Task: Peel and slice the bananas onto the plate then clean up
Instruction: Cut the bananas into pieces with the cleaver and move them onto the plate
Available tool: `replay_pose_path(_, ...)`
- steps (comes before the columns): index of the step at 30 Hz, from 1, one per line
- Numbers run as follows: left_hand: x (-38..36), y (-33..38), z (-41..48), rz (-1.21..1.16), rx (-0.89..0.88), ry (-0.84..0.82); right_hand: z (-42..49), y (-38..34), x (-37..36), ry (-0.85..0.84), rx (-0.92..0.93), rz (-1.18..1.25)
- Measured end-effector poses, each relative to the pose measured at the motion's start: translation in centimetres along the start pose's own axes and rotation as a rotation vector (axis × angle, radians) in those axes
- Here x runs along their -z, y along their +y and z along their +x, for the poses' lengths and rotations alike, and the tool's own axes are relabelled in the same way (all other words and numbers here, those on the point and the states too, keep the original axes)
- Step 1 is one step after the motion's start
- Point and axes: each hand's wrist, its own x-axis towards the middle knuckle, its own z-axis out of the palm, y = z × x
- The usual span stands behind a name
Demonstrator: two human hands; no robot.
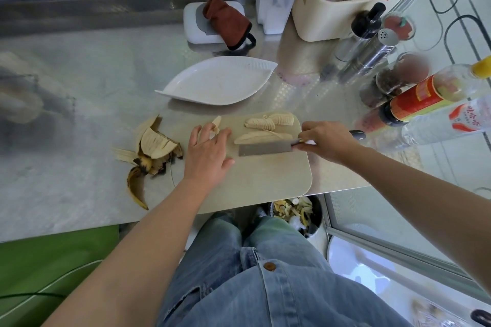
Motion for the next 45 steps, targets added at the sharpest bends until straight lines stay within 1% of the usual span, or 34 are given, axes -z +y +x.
replay_pose_path(2,-0.1,0.0,0.0,-0.003,0.005,0.012,0.1,0.2,-0.1,-0.018,-0.023,-0.010)
replay_pose_path(6,-0.1,0.0,0.1,-0.043,0.017,0.023,1.4,0.0,-0.2,0.053,-0.147,-0.064)
replay_pose_path(9,-0.1,0.0,0.1,-0.044,0.018,0.009,1.1,0.1,0.1,0.053,-0.093,-0.042)
replay_pose_path(13,0.1,0.1,0.0,-0.022,0.021,0.011,0.7,-0.1,0.2,-0.031,0.009,-0.048)
replay_pose_path(17,0.1,0.1,0.1,-0.042,0.037,0.010,1.6,-0.7,-0.1,0.061,-0.140,-0.054)
replay_pose_path(22,0.1,0.2,0.1,-0.029,0.038,0.009,1.3,-1.3,-0.3,-0.011,-0.066,-0.022)
replay_pose_path(26,0.1,0.2,0.1,-0.046,0.046,0.009,1.7,-1.7,-0.1,0.046,-0.157,-0.020)
replay_pose_path(31,0.0,0.1,0.1,-0.034,0.053,0.011,1.6,-2.2,0.0,-0.033,-0.088,-0.040)
replay_pose_path(36,0.1,0.3,0.1,-0.058,0.072,0.004,2.4,-2.3,0.2,0.030,-0.214,-0.052)
replay_pose_path(40,-0.1,-0.2,-0.2,-0.164,0.043,-0.024,1.3,-2.3,-0.4,0.055,-0.185,0.007)
replay_pose_path(42,-0.1,-1.0,-0.7,-0.202,-0.021,0.012,0.6,-1.8,-0.7,0.091,-0.217,0.096)
replay_pose_path(43,-0.1,-1.4,-0.9,-0.191,-0.040,0.065,0.4,-1.6,-0.8,0.107,-0.237,0.144)
replay_pose_path(45,0.2,-1.6,-1.4,-0.122,0.012,0.183,0.0,-1.6,-1.0,0.121,-0.263,0.227)
